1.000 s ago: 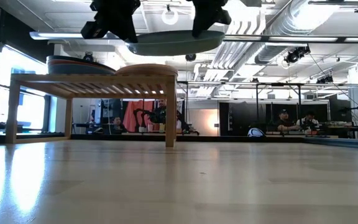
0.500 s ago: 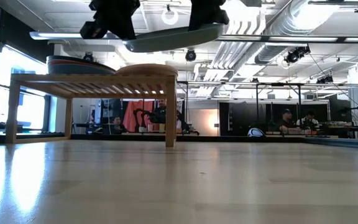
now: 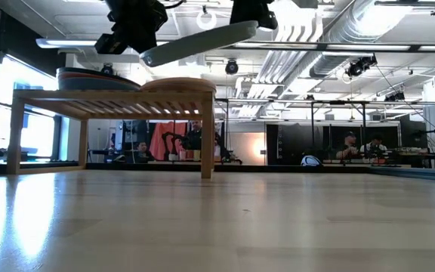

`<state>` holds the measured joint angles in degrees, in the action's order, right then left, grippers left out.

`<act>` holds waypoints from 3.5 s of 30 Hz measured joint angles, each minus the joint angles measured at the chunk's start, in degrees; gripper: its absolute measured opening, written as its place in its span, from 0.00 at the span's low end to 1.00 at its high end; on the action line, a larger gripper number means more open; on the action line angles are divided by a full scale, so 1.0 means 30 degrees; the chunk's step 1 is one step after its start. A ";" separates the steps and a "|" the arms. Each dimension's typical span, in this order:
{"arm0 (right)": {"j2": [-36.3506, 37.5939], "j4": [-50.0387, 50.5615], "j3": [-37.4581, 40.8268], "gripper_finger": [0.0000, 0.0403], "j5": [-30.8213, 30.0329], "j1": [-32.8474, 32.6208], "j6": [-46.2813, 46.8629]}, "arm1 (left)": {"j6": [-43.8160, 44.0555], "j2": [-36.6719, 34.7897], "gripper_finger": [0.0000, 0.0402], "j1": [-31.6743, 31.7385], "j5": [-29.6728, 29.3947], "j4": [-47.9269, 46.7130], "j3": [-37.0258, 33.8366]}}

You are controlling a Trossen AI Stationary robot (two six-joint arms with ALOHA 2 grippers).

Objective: Place and stack plates onto a shelf
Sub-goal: Stack the blue plate on the top of the white plate

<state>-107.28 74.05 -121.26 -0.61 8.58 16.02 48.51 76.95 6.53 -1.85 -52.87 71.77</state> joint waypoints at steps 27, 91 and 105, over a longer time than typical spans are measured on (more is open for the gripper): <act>0.0007 0.2468 -0.2446 0.32 -0.1295 0.1407 -0.3104 | -0.4426 -0.0015 0.00 0.9623 0.1415 -0.3694 0.6309; 0.0000 0.2089 -0.2417 0.32 -0.1316 0.1400 -0.4936 | -0.6252 0.5734 0.00 1.3463 0.2169 -0.8004 0.9377; -0.0007 0.2074 -0.2417 0.32 -0.1316 0.1400 -0.4856 | -0.6252 0.5734 0.04 1.3463 0.3042 -0.8522 0.9377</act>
<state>-107.31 80.27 -128.51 -4.56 12.78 1.45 29.76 94.15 46.92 7.28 -78.43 99.90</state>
